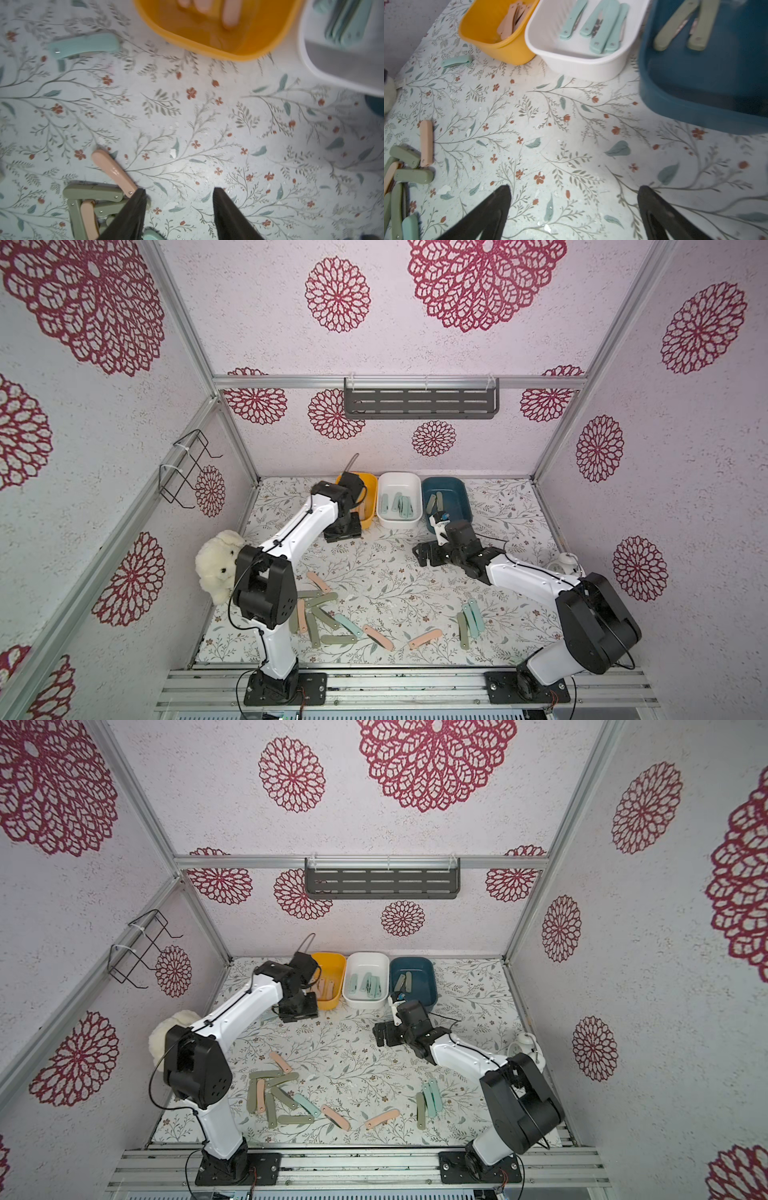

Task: Place the fruit knives into the storage box by color
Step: Pick up the fruit knife from the center of the board.

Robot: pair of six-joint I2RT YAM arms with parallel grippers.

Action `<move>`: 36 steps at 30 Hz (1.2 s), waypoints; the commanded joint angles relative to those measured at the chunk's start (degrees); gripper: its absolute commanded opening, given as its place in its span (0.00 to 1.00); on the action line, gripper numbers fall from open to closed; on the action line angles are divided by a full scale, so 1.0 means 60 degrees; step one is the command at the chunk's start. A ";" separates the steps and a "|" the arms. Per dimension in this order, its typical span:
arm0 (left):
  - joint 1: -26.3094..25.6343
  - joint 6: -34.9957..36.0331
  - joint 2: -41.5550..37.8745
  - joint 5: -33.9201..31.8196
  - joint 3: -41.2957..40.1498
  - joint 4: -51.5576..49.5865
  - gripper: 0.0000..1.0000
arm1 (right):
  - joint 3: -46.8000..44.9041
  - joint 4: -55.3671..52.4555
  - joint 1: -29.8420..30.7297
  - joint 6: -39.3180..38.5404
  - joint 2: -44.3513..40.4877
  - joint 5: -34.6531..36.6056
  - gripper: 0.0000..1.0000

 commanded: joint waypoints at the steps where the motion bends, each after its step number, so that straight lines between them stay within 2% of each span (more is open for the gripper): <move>1: 0.1165 0.0004 0.0378 0.0013 -0.0252 0.0122 0.66 | 0.0986 0.0576 0.0699 0.0087 0.0681 -0.0235 0.99; 7: 0.2021 -0.0182 0.1578 0.0401 0.0354 0.0481 0.71 | 0.2961 0.0459 0.1369 -0.0256 0.2291 -0.0589 0.99; 15: 0.2454 -0.0365 0.3070 0.0361 0.1771 0.0384 0.96 | 0.3451 0.0369 0.1382 -0.0384 0.2661 -0.1016 0.99; 17: 0.2455 -0.0401 0.3374 0.0333 0.2035 0.0541 1.00 | 0.3509 0.0351 0.1371 -0.0382 0.2784 -0.1199 0.99; 23: 0.2728 -0.0470 0.4495 0.0009 0.3507 0.0254 0.99 | 0.3944 0.0046 0.1359 -0.0445 0.3159 -0.1422 0.99; 31: 0.3117 -0.0233 0.5741 0.0416 0.4970 0.0098 1.00 | 0.4175 -0.0163 0.1351 -0.0441 0.3350 -0.1496 0.99; 36: 0.3114 0.0124 0.5498 0.1076 0.4414 0.0487 1.00 | 0.4145 -0.0237 0.1344 -0.0437 0.3337 -0.1497 0.99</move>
